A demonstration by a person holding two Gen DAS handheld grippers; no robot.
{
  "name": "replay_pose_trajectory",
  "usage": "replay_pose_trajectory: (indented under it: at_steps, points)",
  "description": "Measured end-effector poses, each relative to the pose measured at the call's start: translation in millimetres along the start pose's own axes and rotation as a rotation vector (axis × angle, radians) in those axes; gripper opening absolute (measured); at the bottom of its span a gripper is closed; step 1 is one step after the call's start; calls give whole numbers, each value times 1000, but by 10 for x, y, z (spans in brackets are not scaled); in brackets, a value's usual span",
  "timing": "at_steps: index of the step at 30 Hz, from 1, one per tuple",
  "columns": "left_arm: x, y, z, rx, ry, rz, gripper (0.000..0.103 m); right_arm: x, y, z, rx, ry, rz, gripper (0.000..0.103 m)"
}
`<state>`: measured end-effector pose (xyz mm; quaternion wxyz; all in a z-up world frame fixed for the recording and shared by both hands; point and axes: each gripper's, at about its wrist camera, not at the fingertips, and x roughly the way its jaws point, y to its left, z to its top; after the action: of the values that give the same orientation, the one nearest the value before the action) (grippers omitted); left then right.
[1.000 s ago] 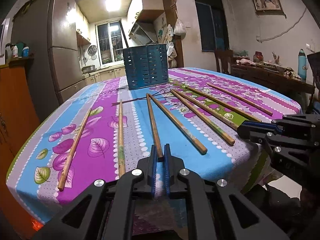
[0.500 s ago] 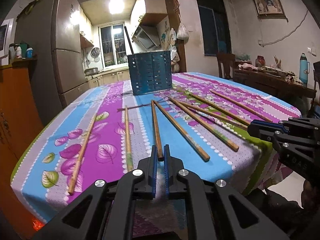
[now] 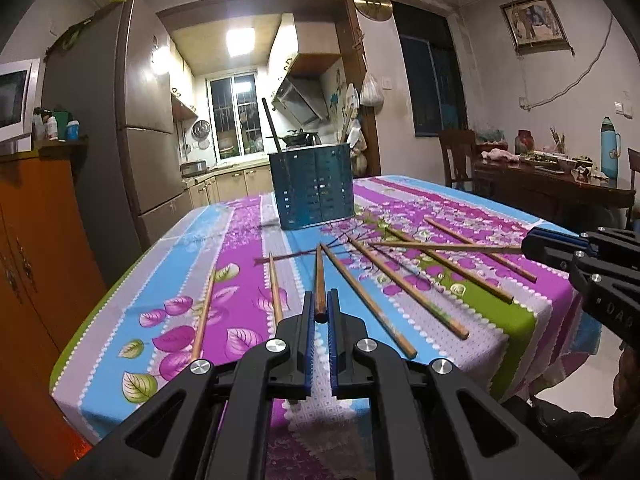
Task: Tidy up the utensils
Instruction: 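Close the left tool on a chopstick while the right tool grasps another chopstick, then raise the left tool's chopstick over the blue holder while the right tool carries its chopstick there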
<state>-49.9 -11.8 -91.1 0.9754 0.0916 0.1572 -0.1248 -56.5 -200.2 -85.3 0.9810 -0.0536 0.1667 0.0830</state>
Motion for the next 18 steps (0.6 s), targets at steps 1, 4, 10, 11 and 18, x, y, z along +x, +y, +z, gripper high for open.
replay_pose_trajectory:
  at_steps: [1, 4, 10, 11, 18]
  points:
    - [-14, 3, 18, 1, -4, 2, 7, -9, -6, 12, -3, -4, 1, 5]
    - [-73, 15, 79, 4, -17, 6, 7, -68, -21, 74, -12, -35, 0, 5]
    - [-232, 86, 267, -21, -63, 11, 7, -180, -45, 286, -34, -115, 0, 5]
    - [-252, 101, 301, -28, -71, 10, 7, -192, -53, 307, -36, -123, 0, 5]
    - [-340, 183, 550, -54, -117, 0, 7, -231, -68, 484, -52, -176, -2, 5]
